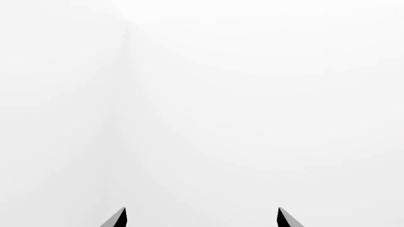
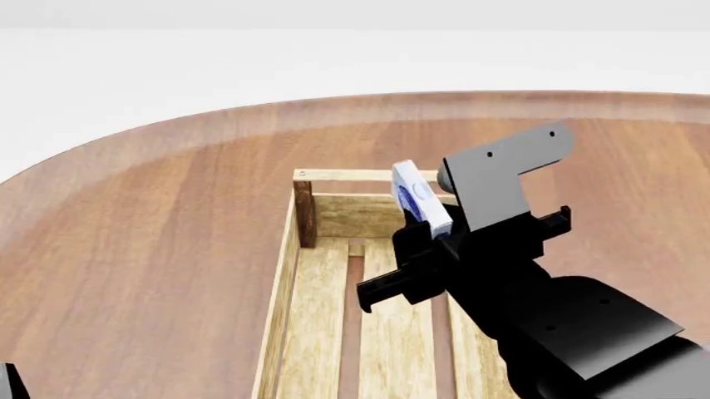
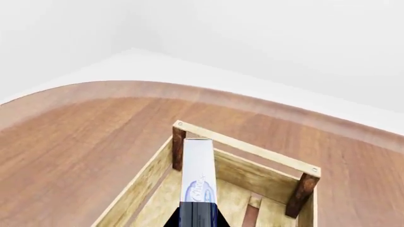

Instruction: Pick up the cream cheese and put it in the tray.

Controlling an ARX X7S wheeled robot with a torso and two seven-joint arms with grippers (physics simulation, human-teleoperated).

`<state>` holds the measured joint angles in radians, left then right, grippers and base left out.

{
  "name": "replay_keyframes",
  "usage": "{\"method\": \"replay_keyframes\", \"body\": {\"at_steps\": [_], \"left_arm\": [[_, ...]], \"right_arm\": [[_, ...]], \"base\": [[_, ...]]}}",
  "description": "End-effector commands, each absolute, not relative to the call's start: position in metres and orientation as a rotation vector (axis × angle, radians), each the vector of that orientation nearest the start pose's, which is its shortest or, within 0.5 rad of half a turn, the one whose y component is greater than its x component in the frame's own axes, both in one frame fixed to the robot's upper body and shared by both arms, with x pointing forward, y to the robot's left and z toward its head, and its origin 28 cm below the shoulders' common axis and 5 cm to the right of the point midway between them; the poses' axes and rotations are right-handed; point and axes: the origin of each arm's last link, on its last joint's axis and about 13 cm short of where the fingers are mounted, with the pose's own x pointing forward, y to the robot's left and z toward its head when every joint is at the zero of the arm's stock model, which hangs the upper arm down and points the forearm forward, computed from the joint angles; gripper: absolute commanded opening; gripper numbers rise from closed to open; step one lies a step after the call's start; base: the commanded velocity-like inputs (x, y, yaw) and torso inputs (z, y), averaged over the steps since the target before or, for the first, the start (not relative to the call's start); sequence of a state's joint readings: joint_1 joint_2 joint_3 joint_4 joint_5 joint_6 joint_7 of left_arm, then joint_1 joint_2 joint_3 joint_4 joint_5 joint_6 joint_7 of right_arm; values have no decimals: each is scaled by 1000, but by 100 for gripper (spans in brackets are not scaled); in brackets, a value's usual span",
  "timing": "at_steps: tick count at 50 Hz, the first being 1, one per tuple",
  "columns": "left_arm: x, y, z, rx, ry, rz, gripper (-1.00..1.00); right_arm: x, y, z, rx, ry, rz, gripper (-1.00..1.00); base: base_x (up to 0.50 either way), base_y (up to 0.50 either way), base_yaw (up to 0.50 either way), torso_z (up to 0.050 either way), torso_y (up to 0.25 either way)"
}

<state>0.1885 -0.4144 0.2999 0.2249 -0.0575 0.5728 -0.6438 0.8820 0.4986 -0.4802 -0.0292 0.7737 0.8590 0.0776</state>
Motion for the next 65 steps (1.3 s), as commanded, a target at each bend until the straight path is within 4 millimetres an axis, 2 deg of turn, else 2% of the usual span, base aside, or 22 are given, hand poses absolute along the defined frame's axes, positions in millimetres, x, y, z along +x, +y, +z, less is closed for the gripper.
{"method": "replay_keyframes", "body": {"at_steps": [1,65], "left_arm": [[158,223,57,7,-547,192,100],[159,223,58,-8,-556,198,100]], "right_arm": [[323,-128,189,-163,216,394,-100],[325,-122,183,-191,234,415,-100]], "base": [[0,0,0,0,0],[0,0,0,0,-127]]}}
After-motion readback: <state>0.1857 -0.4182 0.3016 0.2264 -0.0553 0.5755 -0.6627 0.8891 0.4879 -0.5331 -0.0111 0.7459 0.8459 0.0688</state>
